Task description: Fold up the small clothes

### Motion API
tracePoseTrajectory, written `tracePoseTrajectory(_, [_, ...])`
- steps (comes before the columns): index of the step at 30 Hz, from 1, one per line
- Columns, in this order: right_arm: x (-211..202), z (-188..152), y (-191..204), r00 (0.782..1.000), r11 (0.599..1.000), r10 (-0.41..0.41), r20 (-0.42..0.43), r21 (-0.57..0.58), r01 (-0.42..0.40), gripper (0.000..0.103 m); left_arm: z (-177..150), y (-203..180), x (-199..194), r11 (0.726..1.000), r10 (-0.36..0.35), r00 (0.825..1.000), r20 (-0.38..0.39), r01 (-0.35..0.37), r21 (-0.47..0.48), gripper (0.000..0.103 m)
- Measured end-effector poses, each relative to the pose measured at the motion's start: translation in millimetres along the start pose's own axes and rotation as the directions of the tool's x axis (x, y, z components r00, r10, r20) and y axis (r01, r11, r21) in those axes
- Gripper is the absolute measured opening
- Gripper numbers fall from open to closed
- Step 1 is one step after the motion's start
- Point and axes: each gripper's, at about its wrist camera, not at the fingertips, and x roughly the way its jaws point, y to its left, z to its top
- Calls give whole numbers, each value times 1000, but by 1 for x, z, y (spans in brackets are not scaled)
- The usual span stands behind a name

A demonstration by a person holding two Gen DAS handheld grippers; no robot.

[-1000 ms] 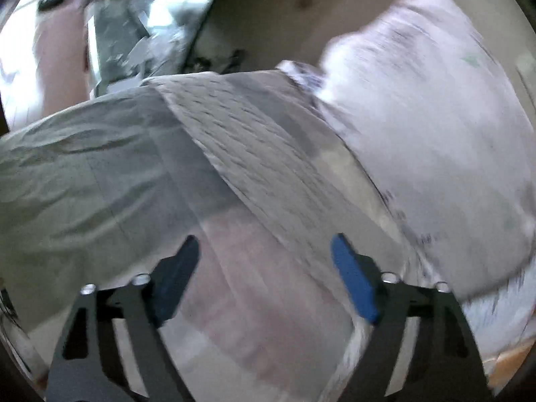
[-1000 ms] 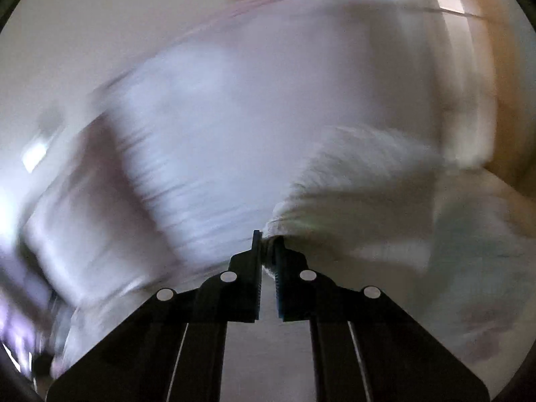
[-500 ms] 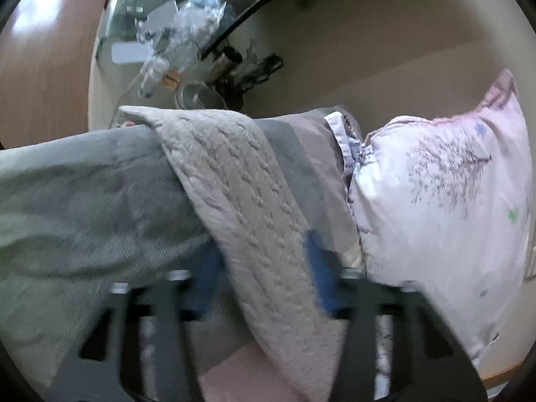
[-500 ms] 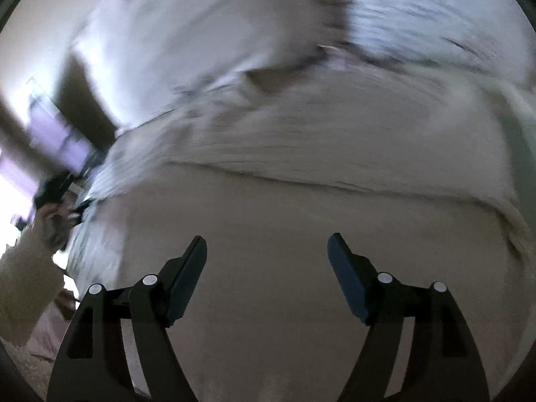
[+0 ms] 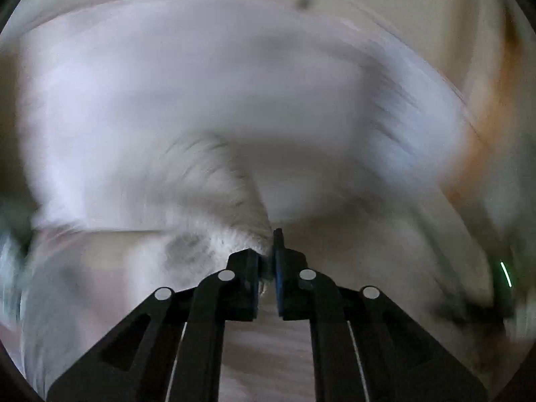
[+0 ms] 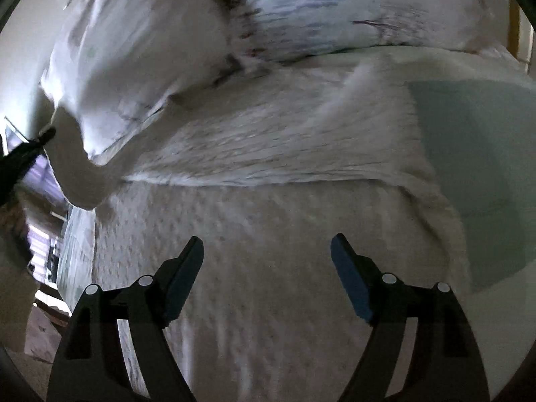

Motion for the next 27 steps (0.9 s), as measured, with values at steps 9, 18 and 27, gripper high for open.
tracePoseTrajectory(9, [-49, -31, -80, 999, 982, -7, 33, 191, 1, 76, -88, -19, 30, 975, -22, 968, -249, -34, -218, 59])
tracePoseTrajectory(18, [-75, -91, -114, 988, 935, 149, -44, 331, -126, 57, -211, 33, -47, 863, -12, 950, -311, -147, -484, 61])
tracePoseTrajectory(27, [-60, -151, -93, 878, 851, 430, -211, 420, -316, 17, -262, -8, -66, 743, -274, 924, -267, 28, -669, 29])
